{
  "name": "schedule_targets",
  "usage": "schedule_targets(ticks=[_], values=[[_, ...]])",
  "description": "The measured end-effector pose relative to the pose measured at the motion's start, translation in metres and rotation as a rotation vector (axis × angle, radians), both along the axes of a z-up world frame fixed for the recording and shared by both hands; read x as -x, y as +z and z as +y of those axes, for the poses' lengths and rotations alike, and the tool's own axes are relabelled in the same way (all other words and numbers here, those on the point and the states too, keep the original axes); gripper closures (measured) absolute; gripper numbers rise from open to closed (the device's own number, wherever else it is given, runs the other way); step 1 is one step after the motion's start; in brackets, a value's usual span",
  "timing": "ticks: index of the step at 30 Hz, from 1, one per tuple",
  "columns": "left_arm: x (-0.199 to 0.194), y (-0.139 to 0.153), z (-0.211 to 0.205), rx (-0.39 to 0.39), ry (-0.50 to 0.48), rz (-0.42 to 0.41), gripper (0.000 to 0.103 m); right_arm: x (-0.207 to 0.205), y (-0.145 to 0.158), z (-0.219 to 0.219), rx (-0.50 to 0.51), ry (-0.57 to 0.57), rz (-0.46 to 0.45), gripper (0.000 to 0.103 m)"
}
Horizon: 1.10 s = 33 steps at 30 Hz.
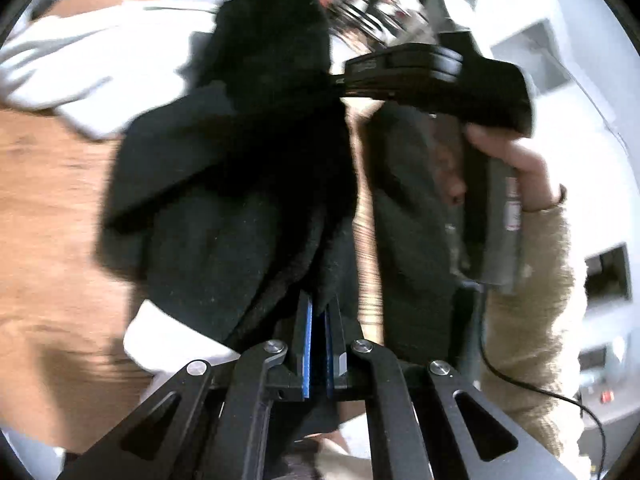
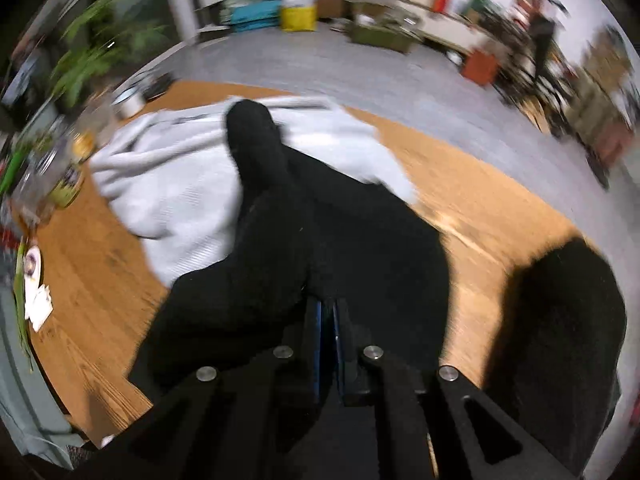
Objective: Fold clothes
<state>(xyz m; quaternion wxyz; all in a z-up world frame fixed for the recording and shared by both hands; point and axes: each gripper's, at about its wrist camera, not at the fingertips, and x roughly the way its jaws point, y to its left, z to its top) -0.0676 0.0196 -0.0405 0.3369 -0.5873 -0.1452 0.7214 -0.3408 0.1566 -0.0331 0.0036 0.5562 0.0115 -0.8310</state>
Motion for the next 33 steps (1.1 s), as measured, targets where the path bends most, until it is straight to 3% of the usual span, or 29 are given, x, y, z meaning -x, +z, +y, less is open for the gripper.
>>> schedule_targets(ticks=[3,9,11,12,13,14,15,16,20,23,25,27,29,30,33], values=[[0.000,-0.007,0.038,-0.004,-0.070,-0.030,0.099,-0.015,-0.018,0.047,0.005,-0.080,-0.035,0.097],[-0.006,-0.045,0.086,0.127,-0.101,-0.086,0.099,-0.026,-0.073,0.111,0.097,-0.192,-0.138,0.096],[-0.005,-0.053,0.082,0.148,-0.072,-0.125,0.096,-0.025,-0.087,0.115,0.101,-0.211,-0.148,0.085],[-0.005,-0.057,0.080,0.158,-0.058,-0.144,0.089,-0.025,-0.090,0.116,0.085,-0.223,-0.143,0.076],[-0.006,-0.055,0.071,0.141,-0.054,-0.177,0.074,-0.025,-0.090,0.117,0.051,-0.241,-0.130,0.055],[-0.009,-0.051,0.063,0.117,-0.056,-0.192,0.065,-0.026,-0.089,0.118,0.023,-0.256,-0.119,0.041],[-0.012,-0.044,0.052,0.083,-0.056,-0.196,0.051,-0.028,-0.086,0.120,0.002,-0.266,-0.111,0.039],[-0.015,-0.032,0.035,0.046,-0.048,-0.176,0.047,-0.031,-0.082,0.120,-0.011,-0.270,-0.101,0.040],[-0.007,0.004,-0.020,0.069,0.088,-0.034,0.042,-0.058,-0.056,0.101,-0.033,-0.169,-0.047,0.039],[0.006,-0.017,-0.043,0.055,0.223,-0.079,0.041,-0.089,-0.041,0.069,0.001,-0.037,-0.024,0.031],[0.014,-0.031,-0.058,0.046,0.313,-0.109,0.041,-0.114,-0.035,0.046,0.061,0.059,-0.026,0.031],[0.018,-0.053,-0.038,-0.010,0.384,-0.175,0.041,-0.136,-0.038,0.028,0.151,0.121,-0.051,0.031],[-0.002,-0.048,-0.062,-0.034,0.467,-0.229,0.041,-0.148,-0.041,0.013,0.209,0.155,-0.067,0.034],[-0.002,-0.054,-0.067,-0.026,0.490,-0.237,0.042,-0.148,-0.043,0.006,0.204,0.165,-0.064,0.036],[0.000,-0.052,-0.064,0.128,0.512,-0.209,0.042,-0.137,-0.049,-0.014,0.145,0.175,-0.060,0.041]])
